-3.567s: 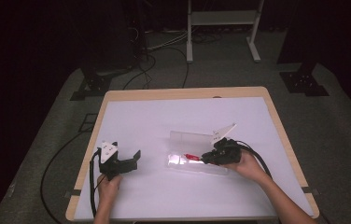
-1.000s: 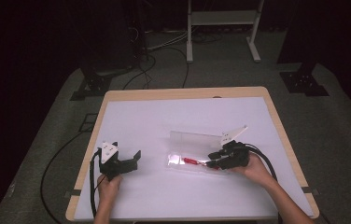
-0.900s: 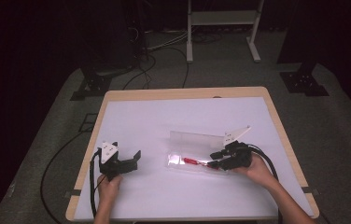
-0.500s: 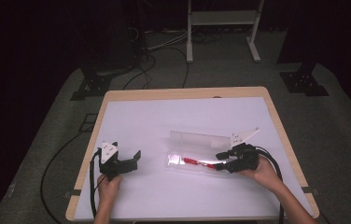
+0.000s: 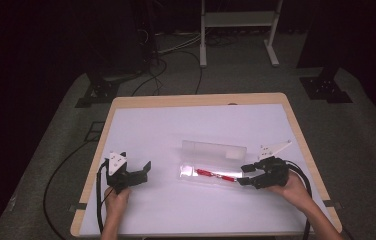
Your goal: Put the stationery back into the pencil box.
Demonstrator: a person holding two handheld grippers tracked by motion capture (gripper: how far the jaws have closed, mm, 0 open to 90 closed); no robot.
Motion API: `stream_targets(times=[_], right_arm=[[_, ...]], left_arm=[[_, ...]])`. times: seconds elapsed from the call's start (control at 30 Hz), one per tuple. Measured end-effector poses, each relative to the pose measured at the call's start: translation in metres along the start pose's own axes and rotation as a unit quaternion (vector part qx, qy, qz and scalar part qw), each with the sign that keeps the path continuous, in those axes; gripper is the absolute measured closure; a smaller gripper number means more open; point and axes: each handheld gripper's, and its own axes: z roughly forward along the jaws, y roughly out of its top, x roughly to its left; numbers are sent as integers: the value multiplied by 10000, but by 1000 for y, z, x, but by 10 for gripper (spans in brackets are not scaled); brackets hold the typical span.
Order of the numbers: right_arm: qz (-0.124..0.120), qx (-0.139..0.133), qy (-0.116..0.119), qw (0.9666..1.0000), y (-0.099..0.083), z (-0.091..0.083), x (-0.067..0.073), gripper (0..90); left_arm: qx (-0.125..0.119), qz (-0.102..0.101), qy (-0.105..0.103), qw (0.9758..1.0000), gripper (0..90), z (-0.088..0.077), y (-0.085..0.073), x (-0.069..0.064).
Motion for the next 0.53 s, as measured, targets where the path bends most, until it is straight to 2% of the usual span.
stream_targets(times=[0.23,0.47,0.53], right_arm=[[36,-1,-75,10000,-9,-8,0,418],[190,-10,-258,9995,-29,-20,4,370],[189,-95,-263,9994,-33,-22,6,373]], left_arm=[[-1,7,0,10000,0,0,0,0],[-7,-3,0,10000,0,0,0,0],[-10,-11,-2,10000,0,0,0,0]])
